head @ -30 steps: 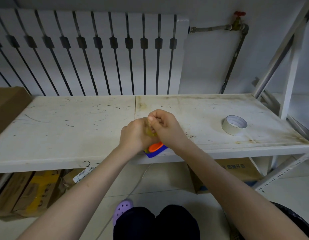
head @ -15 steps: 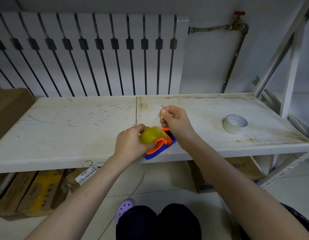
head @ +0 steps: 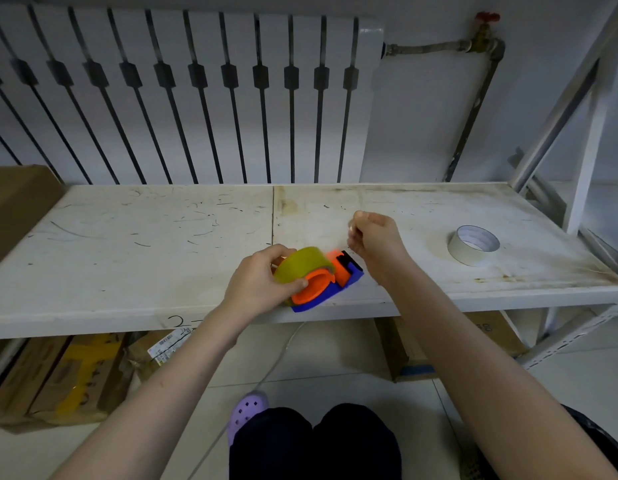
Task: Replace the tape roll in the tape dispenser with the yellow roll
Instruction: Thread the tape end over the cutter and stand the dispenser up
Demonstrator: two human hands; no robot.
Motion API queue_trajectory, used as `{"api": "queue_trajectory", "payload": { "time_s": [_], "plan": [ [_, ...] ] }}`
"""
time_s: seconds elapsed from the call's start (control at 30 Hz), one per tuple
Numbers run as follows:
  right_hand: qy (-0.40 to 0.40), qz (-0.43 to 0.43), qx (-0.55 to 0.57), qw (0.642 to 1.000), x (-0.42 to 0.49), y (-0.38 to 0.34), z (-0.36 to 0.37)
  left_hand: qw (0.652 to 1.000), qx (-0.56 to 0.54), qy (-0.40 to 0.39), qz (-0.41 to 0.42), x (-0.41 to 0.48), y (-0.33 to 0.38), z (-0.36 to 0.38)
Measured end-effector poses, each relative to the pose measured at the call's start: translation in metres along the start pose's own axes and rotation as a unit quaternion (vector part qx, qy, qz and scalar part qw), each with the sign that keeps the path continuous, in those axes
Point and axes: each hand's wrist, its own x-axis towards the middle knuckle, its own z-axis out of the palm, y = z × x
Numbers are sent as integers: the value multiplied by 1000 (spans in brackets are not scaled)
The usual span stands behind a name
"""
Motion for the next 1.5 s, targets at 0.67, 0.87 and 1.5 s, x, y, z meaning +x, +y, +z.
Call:
{"api": "queue_trajectory", "payload": {
  "time_s": [0.67, 0.87, 1.5],
  "plan": [
    [-64, -262, -227, 936, -38, -38, 26, 996, 42, -26, -72, 24, 37, 10],
    [-11, -201, -169, 965, -25, -32, -1, 994, 79, -67, -41, 23, 34, 4],
    [127, -18, -84, 988, 5, 38, -53, 989, 82, -118, -14, 24, 24, -17]
  ]
}}
